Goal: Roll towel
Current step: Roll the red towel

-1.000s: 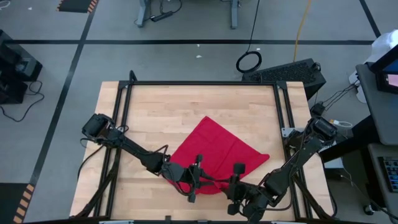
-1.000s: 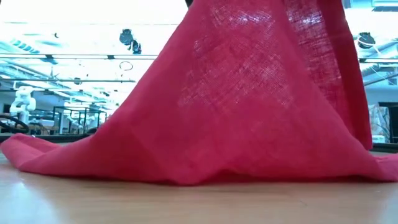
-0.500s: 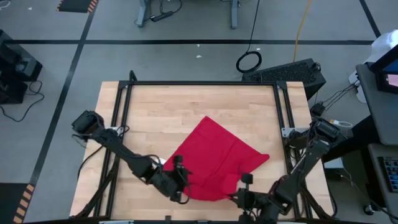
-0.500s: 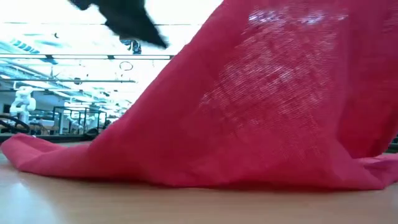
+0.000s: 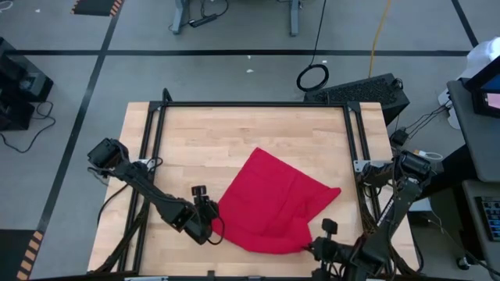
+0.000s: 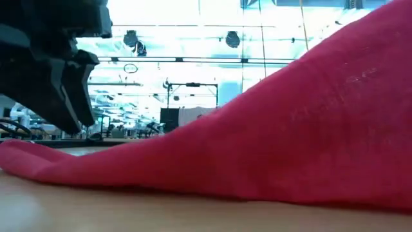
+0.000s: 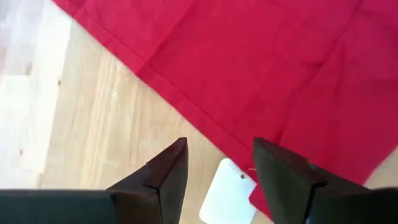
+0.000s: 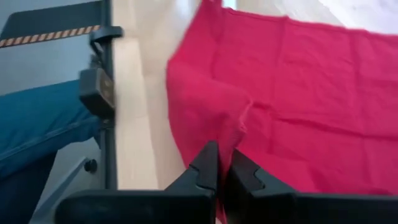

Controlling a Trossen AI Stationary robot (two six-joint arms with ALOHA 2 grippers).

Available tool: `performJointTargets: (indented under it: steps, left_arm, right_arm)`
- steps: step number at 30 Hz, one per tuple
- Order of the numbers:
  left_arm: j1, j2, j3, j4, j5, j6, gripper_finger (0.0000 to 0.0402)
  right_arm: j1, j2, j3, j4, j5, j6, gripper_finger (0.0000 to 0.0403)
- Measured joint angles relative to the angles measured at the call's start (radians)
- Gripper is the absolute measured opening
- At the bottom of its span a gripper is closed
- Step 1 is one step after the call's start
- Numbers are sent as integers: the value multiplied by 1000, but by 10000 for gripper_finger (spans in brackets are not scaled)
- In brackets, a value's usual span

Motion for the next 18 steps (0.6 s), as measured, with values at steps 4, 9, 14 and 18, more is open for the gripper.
performJointTargets:
  steps: [4, 9, 14, 18]
  left_arm:
    - [-3, 0, -47, 83, 13, -2, 187]
    - [-3, 0, -130, 240, 49, -5, 187]
    - [-7, 0, -159, 257, 50, -65, 168]
    - [-25, 0, -160, 262, 61, -81, 127]
  right_arm:
    - [2, 0, 0, -42, -7, 55, 1]
    - [2, 0, 0, -70, -26, 64, 1]
    - [11, 0, 0, -94, -67, 64, 1]
    - [25, 0, 0, -108, -119, 63, 1]
